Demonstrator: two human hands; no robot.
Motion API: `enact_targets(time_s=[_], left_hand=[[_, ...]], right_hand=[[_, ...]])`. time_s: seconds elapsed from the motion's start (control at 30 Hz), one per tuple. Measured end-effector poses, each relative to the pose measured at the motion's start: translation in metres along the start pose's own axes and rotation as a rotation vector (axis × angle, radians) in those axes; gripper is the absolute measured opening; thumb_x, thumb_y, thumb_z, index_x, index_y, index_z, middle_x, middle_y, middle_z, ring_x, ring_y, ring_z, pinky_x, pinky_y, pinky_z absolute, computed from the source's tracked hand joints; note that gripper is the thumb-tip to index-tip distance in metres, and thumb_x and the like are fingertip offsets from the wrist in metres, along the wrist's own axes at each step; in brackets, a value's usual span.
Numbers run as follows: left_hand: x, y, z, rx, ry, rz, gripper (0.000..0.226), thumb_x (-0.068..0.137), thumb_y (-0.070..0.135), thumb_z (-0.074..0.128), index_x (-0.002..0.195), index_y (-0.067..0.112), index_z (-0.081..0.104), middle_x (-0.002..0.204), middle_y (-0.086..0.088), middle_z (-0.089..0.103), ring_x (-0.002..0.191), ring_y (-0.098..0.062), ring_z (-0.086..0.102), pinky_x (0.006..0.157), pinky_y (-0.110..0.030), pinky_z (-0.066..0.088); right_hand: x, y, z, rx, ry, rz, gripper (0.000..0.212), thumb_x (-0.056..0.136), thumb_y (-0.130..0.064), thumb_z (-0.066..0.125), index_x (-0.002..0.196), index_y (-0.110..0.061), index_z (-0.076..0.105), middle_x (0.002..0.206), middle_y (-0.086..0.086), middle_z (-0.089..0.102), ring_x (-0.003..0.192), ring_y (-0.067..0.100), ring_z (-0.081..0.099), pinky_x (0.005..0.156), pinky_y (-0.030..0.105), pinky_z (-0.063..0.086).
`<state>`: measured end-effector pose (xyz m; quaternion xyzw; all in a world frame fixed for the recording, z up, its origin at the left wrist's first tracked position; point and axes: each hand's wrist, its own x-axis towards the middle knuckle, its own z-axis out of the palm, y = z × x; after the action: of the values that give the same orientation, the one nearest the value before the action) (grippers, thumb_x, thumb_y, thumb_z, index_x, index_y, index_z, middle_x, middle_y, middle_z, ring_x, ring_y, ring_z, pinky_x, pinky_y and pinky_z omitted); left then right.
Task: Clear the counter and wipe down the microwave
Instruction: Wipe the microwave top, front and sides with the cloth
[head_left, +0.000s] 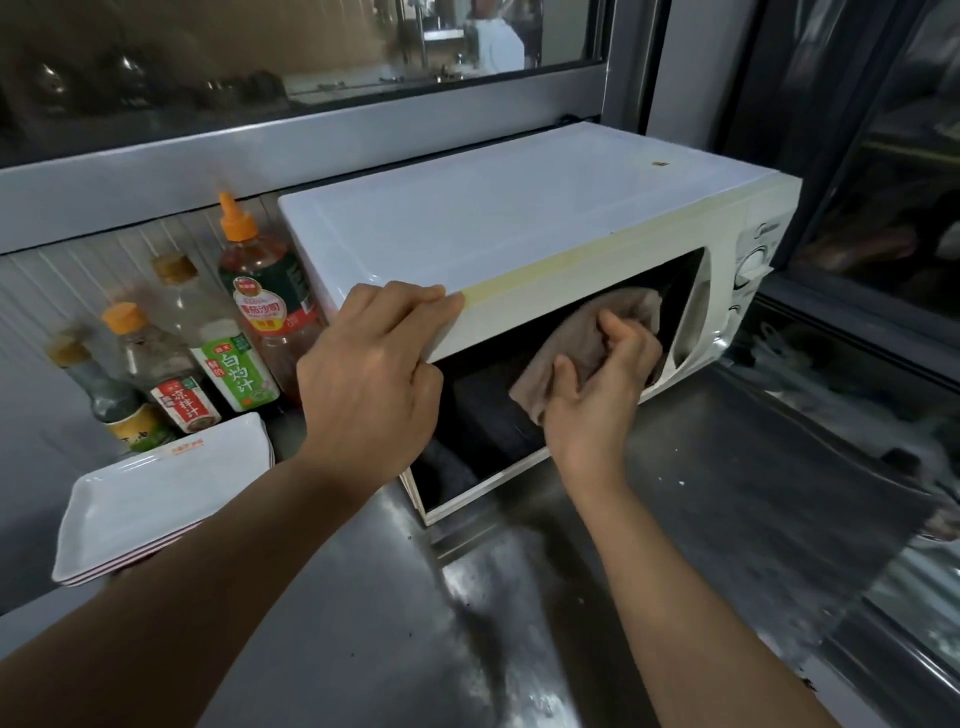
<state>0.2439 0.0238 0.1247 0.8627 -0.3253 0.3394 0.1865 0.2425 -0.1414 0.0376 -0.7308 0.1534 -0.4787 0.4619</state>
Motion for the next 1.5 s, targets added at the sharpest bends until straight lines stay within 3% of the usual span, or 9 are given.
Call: enact_targets(time_s=[0.23, 0.43, 0.6, 0.77, 0.9, 1.07, 1.2, 1.33, 1.5], left_hand=[[-0.002, -0.003, 0.007, 0.000, 0.035, -0.001, 0.047, 0.071, -0.005, 0.050, 0.113, 0.006, 0.067, 0.108, -0.009, 0.067, 0.095, -0.030, 0.059, 0.061, -0.032, 0.044], [-0.003, -0.004, 0.003, -0.011, -0.011, 0.007, 0.051, 0.072, -0.002, 0.049, 0.120, 0.008, 0.064, 0.114, -0.008, 0.065, 0.101, -0.029, 0.057, 0.065, -0.033, 0.046], [-0.001, -0.011, -0.014, -0.094, -0.138, -0.002, 0.059, 0.073, 0.003, 0.048, 0.132, 0.010, 0.051, 0.121, -0.006, 0.061, 0.113, -0.026, 0.052, 0.076, -0.039, 0.050], [-0.001, -0.020, -0.027, -0.098, -0.205, 0.037, 0.050, 0.073, 0.000, 0.047, 0.122, 0.003, 0.056, 0.138, -0.011, 0.046, 0.128, -0.027, 0.042, 0.093, -0.035, 0.043], [-0.017, -0.025, -0.027, -0.052, -0.196, 0.033, 0.054, 0.073, -0.005, 0.052, 0.127, 0.002, 0.054, 0.130, -0.017, 0.051, 0.121, -0.032, 0.045, 0.096, -0.036, 0.041], [-0.024, -0.025, -0.024, -0.098, -0.172, 0.009, 0.065, 0.067, -0.014, 0.050, 0.130, 0.001, 0.052, 0.129, -0.017, 0.052, 0.117, -0.034, 0.045, 0.100, -0.022, 0.027], [-0.023, -0.026, -0.025, -0.122, -0.203, -0.012, 0.075, 0.058, -0.018, 0.053, 0.131, 0.002, 0.051, 0.130, -0.015, 0.052, 0.117, -0.033, 0.045, 0.099, -0.017, 0.024], [-0.023, -0.028, -0.028, -0.145, -0.229, -0.016, 0.082, 0.054, -0.014, 0.050, 0.134, 0.005, 0.049, 0.134, -0.011, 0.049, 0.120, -0.030, 0.042, 0.100, -0.019, 0.025], [-0.025, -0.033, -0.028, -0.148, -0.240, 0.013, 0.085, 0.055, -0.013, 0.050, 0.137, 0.007, 0.046, 0.139, -0.009, 0.046, 0.123, -0.026, 0.038, 0.104, -0.014, 0.021]], right_hand=[[-0.032, 0.020, 0.018, 0.005, 0.058, 0.054, 0.045, 0.088, 0.000, 0.045, 0.132, -0.006, 0.043, 0.143, 0.019, 0.026, 0.121, 0.003, 0.032, 0.102, 0.004, 0.026], [-0.059, 0.051, 0.008, -0.094, -0.199, 0.274, 0.048, 0.088, 0.007, 0.045, 0.132, -0.002, 0.027, 0.137, 0.008, 0.021, 0.114, 0.002, 0.037, 0.105, 0.020, 0.037], [-0.037, 0.011, -0.002, -0.088, -0.175, 0.139, 0.041, 0.083, 0.005, 0.057, 0.121, 0.003, 0.041, 0.135, 0.018, 0.031, 0.120, 0.015, 0.038, 0.097, -0.002, 0.020], [-0.023, -0.039, 0.009, 0.071, -0.042, -0.022, 0.040, 0.078, 0.008, 0.063, 0.115, 0.002, 0.049, 0.121, 0.012, 0.038, 0.113, 0.011, 0.043, 0.100, 0.002, 0.027], [-0.055, -0.016, 0.021, 0.044, -0.060, 0.007, 0.037, 0.083, 0.005, 0.056, 0.119, 0.004, 0.047, 0.128, 0.020, 0.037, 0.115, 0.011, 0.040, 0.098, 0.000, 0.024], [-0.100, 0.020, 0.017, -0.082, -0.244, 0.204, 0.034, 0.082, 0.000, 0.054, 0.116, -0.002, 0.047, 0.125, 0.016, 0.036, 0.109, 0.028, 0.046, 0.093, 0.023, 0.040], [-0.086, 0.004, 0.014, -0.059, -0.255, 0.124, 0.031, 0.078, 0.015, 0.054, 0.101, -0.003, 0.043, 0.127, 0.016, 0.032, 0.105, 0.013, 0.046, 0.089, -0.003, 0.029], [-0.067, -0.040, 0.016, 0.050, -0.166, -0.002, 0.031, 0.076, 0.013, 0.059, 0.101, -0.002, 0.048, 0.117, 0.015, 0.038, 0.101, -0.019, 0.039, 0.088, -0.005, 0.025], [-0.059, -0.058, 0.024, 0.105, -0.087, -0.088, 0.028, 0.079, 0.010, 0.059, 0.104, 0.002, 0.050, 0.116, 0.016, 0.037, 0.105, 0.002, 0.042, 0.093, 0.000, 0.029]])
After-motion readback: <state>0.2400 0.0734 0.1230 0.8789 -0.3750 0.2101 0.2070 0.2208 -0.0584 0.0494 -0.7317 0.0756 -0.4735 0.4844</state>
